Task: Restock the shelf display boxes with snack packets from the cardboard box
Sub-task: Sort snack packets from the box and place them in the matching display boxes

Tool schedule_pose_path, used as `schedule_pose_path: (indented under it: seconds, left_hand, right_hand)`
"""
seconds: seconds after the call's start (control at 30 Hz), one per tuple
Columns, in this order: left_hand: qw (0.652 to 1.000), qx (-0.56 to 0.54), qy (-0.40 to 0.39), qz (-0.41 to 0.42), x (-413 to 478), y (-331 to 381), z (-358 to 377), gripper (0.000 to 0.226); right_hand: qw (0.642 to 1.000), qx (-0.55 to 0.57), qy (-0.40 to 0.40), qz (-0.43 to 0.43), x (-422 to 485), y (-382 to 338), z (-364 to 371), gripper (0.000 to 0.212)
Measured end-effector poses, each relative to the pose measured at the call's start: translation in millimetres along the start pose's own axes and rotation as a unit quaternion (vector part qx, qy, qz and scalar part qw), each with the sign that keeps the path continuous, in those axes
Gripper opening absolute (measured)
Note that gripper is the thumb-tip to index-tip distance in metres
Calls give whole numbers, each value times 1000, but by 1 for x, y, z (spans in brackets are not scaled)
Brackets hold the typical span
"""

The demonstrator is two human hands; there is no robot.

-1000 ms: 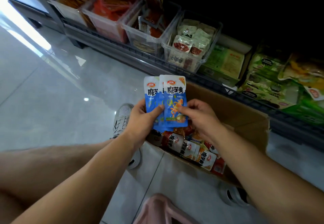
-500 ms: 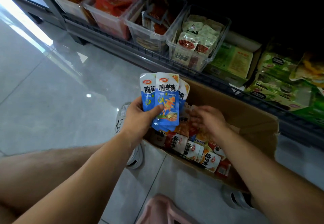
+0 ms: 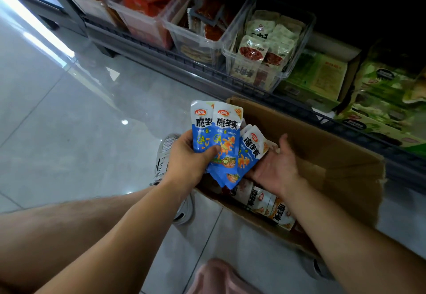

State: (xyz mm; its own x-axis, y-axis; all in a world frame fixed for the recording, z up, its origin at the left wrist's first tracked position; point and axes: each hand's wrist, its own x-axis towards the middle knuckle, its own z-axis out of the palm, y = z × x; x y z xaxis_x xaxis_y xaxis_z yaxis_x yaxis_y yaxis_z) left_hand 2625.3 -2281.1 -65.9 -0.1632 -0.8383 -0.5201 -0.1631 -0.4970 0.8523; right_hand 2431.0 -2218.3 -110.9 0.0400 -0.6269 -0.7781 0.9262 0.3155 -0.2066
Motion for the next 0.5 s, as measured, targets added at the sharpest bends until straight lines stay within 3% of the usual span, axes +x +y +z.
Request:
schedule_pose_path:
  seconds: [0.07,0.23,0.37,0.5]
  left_hand:
    - [1000,-5,5,3,-1,0,1,40]
    - [999,-1,-32,14,-3,6,-3,53]
    - [995,21,-92,23,-12,9,4,60]
    - [987,53,-152,27,-19,7,10,50]
  right_hand:
    - [999,-10,-52,4,-7,-6,11,88]
    - [985,-141,-86,-51,-26,-5,48,33]
    - [960,-257,-52,-93,-29,5,63,37]
    - [932,-340,-11,-124,-30,7,65,41]
